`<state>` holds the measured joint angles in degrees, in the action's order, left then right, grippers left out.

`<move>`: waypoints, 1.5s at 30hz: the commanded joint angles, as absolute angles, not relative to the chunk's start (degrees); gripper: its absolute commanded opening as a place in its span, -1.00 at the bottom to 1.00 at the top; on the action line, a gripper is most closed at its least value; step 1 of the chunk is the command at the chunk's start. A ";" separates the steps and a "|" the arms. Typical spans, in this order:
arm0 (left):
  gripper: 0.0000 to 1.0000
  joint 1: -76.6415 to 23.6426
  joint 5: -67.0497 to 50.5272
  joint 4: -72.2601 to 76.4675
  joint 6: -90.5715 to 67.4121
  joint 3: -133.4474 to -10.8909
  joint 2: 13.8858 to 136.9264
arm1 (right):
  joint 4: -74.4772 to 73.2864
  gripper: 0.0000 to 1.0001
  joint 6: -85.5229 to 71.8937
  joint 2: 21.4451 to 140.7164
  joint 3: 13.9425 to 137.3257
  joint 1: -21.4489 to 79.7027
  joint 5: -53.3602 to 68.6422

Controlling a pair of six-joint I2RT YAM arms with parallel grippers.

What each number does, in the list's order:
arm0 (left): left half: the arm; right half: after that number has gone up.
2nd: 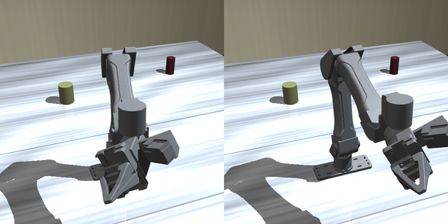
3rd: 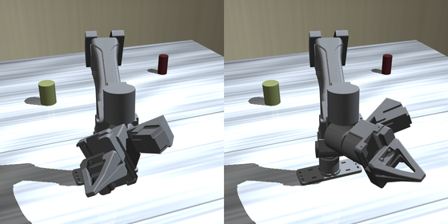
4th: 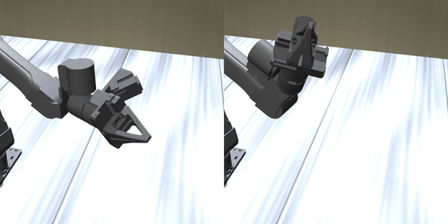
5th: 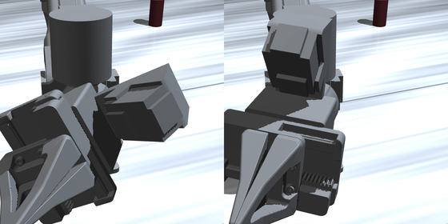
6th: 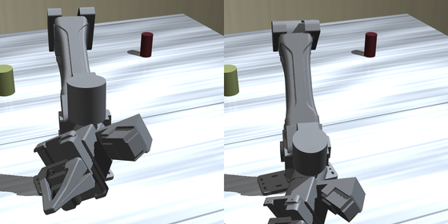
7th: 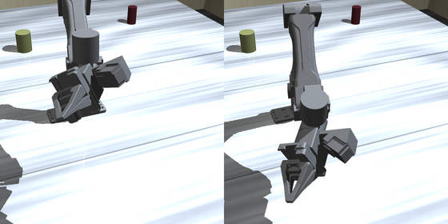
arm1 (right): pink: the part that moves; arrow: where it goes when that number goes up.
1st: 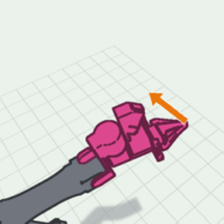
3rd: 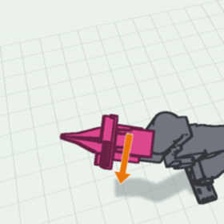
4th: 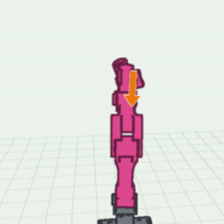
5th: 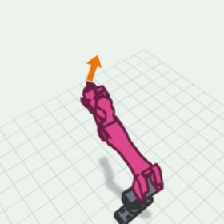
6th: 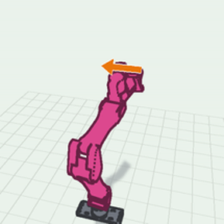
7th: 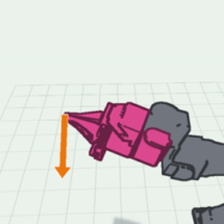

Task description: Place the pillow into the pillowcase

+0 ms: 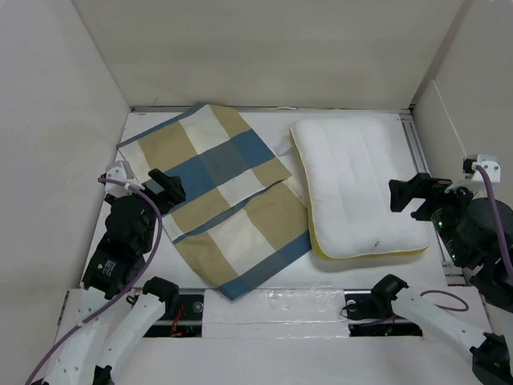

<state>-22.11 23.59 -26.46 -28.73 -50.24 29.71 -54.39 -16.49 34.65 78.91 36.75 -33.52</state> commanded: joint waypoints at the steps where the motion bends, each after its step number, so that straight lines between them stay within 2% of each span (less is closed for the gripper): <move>1: 1.00 -22.06 23.99 -24.87 -28.21 -49.92 31.03 | -51.86 1.00 -17.48 33.40 79.72 36.47 -35.86; 11: 1.00 -22.06 20.49 -24.26 -29.00 -50.45 34.71 | -47.56 1.00 -17.49 31.64 76.30 36.47 -31.39; 14: 1.00 -22.06 14.43 -21.63 -29.00 -49.92 41.55 | -44.74 1.00 -18.02 31.64 74.10 36.47 -28.84; 16: 0.97 -24.24 12.48 -22.93 -26.64 -52.89 54.09 | -41.76 1.00 -19.33 32.17 72.61 36.47 -26.21; 18: 0.94 -29.33 17.03 -27.93 -25.14 -59.02 63.85 | -39.56 1.00 -19.86 32.69 69.80 36.47 -20.50; 19: 0.94 -31.36 18.79 -29.86 -23.74 -60.89 72.60 | -37.64 1.00 -20.56 33.39 68.74 36.47 -18.39; 22: 1.00 -34.80 21.62 -32.95 -21.54 -63.89 82.40 | -35.08 1.00 -21.09 34.10 65.22 36.47 -12.14; 27: 1.00 -38.31 18.37 -32.95 -18.38 -67.23 91.21 | -31.91 1.00 -21.09 33.49 61.52 36.47 -6.07; 30: 1.00 -38.32 23.62 -36.64 -18.37 -71.97 99.30 | -31.90 1.00 -19.60 32.44 60.91 36.47 -6.06; 36: 0.97 -38.32 25.66 -38.14 -18.29 -77.07 106.33 | -33.13 1.00 -15.92 31.90 62.14 36.47 -5.36; 41: 0.90 -38.32 26.38 -39.46 -16.00 -79.89 110.21 | -33.66 1.00 -14.68 31.90 62.14 36.47 -5.36; 45: 0.77 -38.32 25.84 -38.23 -15.47 -81.20 112.58 | -33.05 1.00 -14.68 32.43 61.53 36.47 -4.84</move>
<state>-38.33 24.77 -36.99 -16.88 -78.81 111.72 -36.36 -15.99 32.29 60.29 36.75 -5.87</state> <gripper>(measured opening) 0.897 0.999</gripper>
